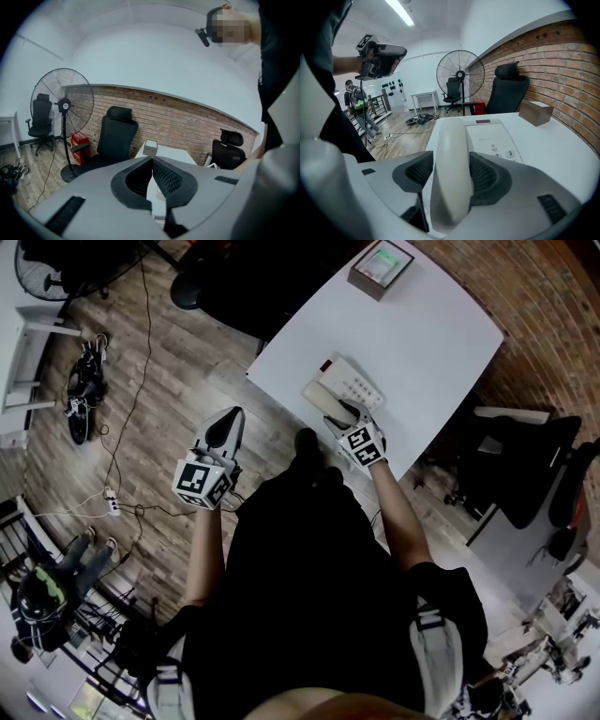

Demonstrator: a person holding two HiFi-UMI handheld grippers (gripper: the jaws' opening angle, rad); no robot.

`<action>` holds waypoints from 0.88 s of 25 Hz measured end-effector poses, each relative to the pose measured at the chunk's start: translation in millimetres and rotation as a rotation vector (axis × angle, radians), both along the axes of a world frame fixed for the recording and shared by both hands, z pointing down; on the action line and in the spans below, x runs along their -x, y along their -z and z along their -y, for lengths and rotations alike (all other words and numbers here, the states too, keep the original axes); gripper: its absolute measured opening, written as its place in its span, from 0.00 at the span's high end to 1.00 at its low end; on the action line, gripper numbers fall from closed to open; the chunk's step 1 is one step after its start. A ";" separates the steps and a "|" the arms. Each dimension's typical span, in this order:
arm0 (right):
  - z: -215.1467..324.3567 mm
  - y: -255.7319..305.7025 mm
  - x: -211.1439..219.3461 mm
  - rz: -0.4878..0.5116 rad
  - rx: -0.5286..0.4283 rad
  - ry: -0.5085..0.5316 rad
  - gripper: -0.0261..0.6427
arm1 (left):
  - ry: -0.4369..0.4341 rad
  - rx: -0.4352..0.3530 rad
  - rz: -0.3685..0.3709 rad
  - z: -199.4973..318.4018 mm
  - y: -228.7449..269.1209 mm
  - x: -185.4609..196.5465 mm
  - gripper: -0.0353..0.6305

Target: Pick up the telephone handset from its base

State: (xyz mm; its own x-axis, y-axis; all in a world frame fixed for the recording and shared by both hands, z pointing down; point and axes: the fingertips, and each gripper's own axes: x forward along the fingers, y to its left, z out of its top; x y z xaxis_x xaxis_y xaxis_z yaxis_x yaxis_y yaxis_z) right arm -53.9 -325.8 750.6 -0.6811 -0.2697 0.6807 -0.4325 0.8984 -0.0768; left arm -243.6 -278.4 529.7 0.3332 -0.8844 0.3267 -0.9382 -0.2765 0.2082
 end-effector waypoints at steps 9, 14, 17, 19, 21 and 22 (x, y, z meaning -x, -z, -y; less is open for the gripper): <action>1.9 -8.3 3.2 -0.043 -0.008 0.011 0.64 | -0.013 0.001 0.000 7.4 -1.0 3.1 0.92; 2.6 -10.8 2.9 -0.058 -0.007 0.021 0.64 | -0.020 0.000 0.004 9.2 -0.7 0.6 0.92; 2.4 -11.6 2.0 -0.070 -0.007 0.018 0.65 | -0.019 -0.001 0.005 8.5 0.0 0.8 0.92; 2.0 -12.2 1.1 -0.078 -0.002 0.017 0.65 | -0.020 -0.004 0.006 8.3 1.6 -0.3 0.92; 1.3 -12.4 0.7 -0.084 0.004 0.014 0.65 | -0.024 -0.008 0.009 8.4 3.3 -1.1 0.92; 0.7 -12.0 0.8 -0.084 0.005 0.012 0.65 | -0.025 -0.011 0.010 8.5 4.2 -1.2 0.92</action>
State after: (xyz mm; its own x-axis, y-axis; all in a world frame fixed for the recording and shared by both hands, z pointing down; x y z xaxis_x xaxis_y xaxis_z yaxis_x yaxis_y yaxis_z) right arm -54.7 -326.5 762.6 -0.6245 -0.2583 0.7371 -0.4265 0.9034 -0.0448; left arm -242.4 -287.0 525.5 0.3523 -0.8792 0.3208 -0.9329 -0.3024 0.1958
